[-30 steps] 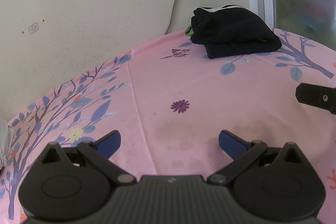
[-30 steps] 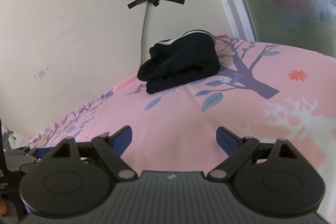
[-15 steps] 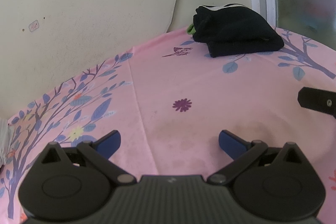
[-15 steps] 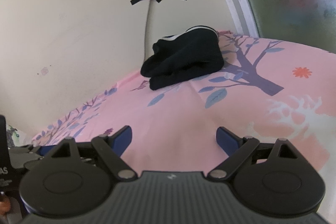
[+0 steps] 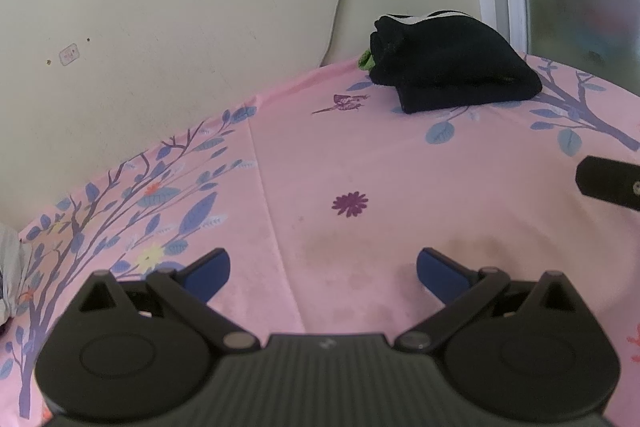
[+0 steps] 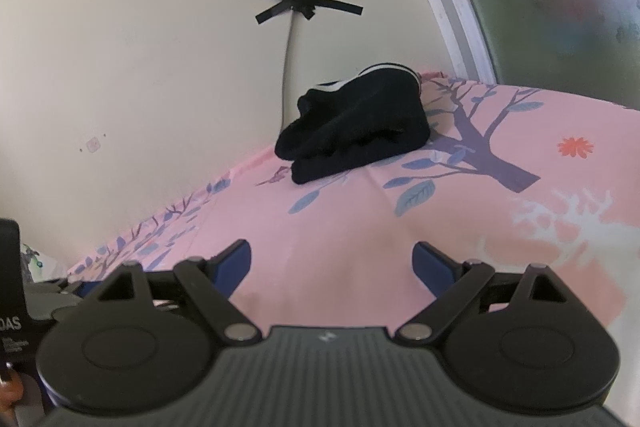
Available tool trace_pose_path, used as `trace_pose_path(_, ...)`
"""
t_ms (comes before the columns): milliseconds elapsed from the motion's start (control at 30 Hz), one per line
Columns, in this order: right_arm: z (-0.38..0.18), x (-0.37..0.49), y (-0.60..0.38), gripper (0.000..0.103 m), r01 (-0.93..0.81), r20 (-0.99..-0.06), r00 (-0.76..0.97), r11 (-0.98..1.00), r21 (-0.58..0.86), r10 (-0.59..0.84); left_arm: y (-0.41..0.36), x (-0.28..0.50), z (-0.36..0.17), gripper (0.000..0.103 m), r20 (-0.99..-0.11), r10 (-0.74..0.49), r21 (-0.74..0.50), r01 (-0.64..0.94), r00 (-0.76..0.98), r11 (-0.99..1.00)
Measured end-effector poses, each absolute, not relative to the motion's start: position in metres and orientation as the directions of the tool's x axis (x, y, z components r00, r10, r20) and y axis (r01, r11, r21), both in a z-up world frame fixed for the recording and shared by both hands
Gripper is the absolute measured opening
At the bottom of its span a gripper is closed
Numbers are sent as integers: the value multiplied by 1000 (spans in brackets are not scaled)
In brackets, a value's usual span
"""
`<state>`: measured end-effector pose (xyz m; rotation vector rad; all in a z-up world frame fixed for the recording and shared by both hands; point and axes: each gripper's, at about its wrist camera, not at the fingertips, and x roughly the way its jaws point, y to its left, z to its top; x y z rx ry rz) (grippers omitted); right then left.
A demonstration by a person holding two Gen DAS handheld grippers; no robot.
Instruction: Fold small clothes
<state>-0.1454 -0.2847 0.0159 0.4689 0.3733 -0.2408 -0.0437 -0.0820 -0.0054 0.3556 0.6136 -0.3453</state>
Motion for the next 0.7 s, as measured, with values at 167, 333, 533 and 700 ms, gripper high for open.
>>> trace_pose_path(167, 15, -146, -289, 87, 308, -398, 908, 855, 416, -133, -83, -41, -9, 103, -620, -202, 220, 414, 758, 883)
trace_pose_path(333, 15, -148, -293, 87, 308, -387, 913, 842, 443, -131, -83, -41, -10, 103, -620, -197, 225, 413, 760, 882)
trace_pose_path(533, 14, -149, -294, 87, 303, -386, 914, 841, 449, -123, -84, -41, -10, 103, -618, -197, 227, 413, 761, 882)
trace_pose_path(700, 15, -149, -292, 87, 303, -386, 914, 844, 442, -126, -84, -42, -10, 103, -618, -198, 228, 414, 761, 881)
